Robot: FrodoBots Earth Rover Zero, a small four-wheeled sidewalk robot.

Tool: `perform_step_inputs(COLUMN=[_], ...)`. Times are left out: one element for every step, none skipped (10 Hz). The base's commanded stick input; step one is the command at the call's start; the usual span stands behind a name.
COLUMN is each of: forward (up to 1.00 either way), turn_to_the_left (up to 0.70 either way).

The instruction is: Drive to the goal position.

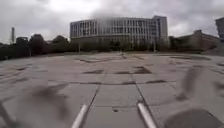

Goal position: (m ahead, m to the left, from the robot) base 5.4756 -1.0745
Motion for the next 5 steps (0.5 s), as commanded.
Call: perform_step_inputs(forward=[1.00,1.00,1.00,1.00,1.00], turn_to_the_left=[0.00,0.00,0.00,0.00,0.00])
